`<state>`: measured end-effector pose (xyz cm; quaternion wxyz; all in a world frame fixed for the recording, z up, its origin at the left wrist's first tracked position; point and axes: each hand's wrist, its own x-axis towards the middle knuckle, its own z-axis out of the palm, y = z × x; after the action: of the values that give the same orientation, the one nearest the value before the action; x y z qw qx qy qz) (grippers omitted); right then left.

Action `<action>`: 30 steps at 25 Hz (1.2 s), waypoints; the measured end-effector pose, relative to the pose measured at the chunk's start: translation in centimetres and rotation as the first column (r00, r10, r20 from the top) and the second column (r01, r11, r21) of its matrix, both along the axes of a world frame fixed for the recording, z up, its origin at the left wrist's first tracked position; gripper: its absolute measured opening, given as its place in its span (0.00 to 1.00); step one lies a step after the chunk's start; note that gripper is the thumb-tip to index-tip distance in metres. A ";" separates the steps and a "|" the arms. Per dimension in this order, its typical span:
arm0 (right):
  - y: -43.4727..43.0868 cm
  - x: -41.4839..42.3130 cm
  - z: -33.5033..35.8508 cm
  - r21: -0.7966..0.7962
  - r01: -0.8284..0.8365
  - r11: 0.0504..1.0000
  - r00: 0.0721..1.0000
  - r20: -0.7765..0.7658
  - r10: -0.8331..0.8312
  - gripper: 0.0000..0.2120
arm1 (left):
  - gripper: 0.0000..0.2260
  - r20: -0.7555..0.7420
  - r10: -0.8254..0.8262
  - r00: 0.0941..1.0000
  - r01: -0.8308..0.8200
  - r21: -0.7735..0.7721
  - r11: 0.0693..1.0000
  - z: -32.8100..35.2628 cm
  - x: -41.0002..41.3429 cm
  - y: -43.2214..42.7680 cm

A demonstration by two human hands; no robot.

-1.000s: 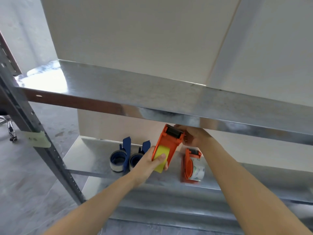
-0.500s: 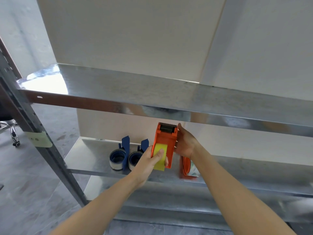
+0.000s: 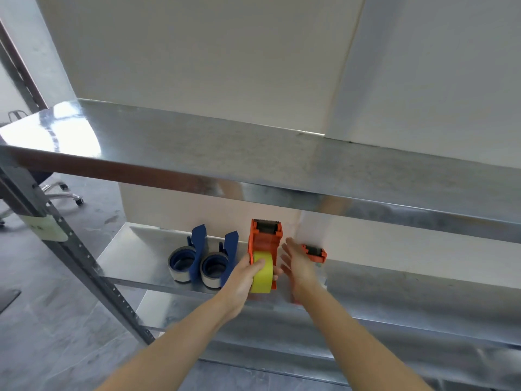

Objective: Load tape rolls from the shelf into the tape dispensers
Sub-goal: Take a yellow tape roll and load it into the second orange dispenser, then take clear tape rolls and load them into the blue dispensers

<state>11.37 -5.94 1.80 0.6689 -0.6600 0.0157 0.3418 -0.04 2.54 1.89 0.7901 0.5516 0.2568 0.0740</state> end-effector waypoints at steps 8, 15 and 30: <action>-2.5 -2.1 -3.8 -0.239 -0.306 0.921 0.869 0.325 0.373 0.07 | 0.12 -0.233 0.103 0.967 -0.116 -0.044 0.992 -4.0 4.0 -0.8; -1.7 -0.2 -7.3 -0.362 -0.180 0.915 0.919 0.270 0.288 0.03 | 0.09 -0.389 0.043 0.920 -0.022 0.058 0.998 -5.4 6.1 -1.3; 3.9 -3.8 -6.2 -0.537 0.076 0.840 0.359 0.801 0.480 0.22 | 0.08 -0.379 0.313 0.871 -0.200 0.310 0.929 -5.8 -2.5 8.2</action>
<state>7.60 -2.01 -4.45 0.3234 -0.8769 -0.3554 -0.0137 -2.57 10.73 -3.87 0.6189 0.6143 0.4809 0.0914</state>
